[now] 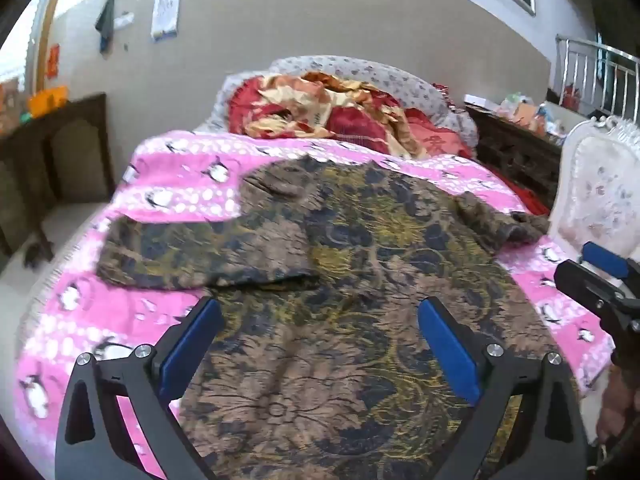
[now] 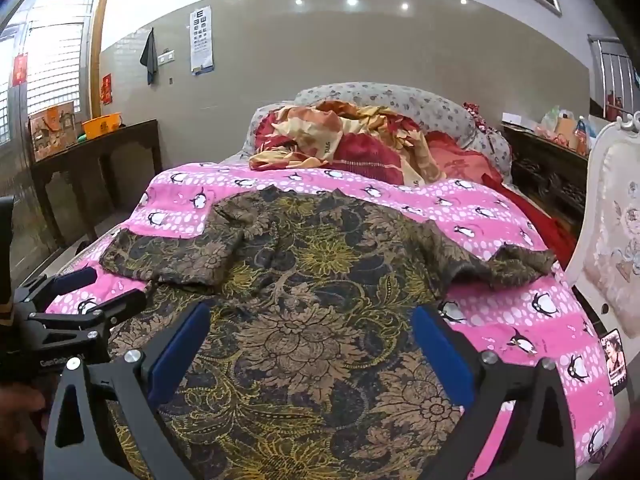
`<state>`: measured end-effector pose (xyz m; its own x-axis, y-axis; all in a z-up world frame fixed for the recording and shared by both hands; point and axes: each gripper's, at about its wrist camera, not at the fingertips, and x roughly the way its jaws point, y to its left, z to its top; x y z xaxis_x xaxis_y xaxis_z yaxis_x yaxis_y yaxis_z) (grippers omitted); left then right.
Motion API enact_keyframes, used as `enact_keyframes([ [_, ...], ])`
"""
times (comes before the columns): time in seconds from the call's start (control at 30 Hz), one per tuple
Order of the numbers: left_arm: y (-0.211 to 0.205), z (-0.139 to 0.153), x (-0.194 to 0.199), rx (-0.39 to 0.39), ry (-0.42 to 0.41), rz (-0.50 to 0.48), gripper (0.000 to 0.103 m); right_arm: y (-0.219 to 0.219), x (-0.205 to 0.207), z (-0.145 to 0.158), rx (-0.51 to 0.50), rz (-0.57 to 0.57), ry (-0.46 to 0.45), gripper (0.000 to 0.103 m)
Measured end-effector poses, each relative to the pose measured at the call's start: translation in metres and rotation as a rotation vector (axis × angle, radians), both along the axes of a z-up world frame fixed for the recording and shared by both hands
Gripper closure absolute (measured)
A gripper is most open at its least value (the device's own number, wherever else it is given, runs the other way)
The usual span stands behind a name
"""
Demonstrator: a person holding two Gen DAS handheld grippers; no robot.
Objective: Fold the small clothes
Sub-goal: 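Lower both grippers onto the middle of the floral shirt body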
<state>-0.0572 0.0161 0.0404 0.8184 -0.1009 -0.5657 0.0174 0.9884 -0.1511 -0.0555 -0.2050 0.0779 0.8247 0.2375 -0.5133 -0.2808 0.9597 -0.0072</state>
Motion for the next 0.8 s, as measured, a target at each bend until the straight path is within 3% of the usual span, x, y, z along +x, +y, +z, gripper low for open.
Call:
enact_keyframes([
  [0.13, 0.004, -0.012, 0.029, 0.024, 0.022, 0.026, 0.019, -0.014, 0.01, -0.008, -0.037, -0.011, -0.019, 0.0],
  [0.27, 0.009, -0.028, 0.065, 0.059, 0.044, 0.079, 0.019, -0.032, 0.051, -0.028, -0.081, -0.096, -0.02, 0.0],
  [0.5, 0.009, -0.07, 0.109, 0.09, 0.131, 0.116, 0.019, -0.061, 0.106, -0.073, -0.022, -0.19, 0.122, 0.0],
  [0.67, 0.015, -0.101, 0.12, 0.044, 0.273, 0.14, 0.021, -0.08, 0.141, -0.108, 0.01, -0.254, 0.254, 0.0],
  [0.8, 0.019, -0.103, 0.12, 0.017, 0.272, 0.155, 0.021, -0.085, 0.155, -0.127, 0.007, -0.286, 0.339, 0.0],
])
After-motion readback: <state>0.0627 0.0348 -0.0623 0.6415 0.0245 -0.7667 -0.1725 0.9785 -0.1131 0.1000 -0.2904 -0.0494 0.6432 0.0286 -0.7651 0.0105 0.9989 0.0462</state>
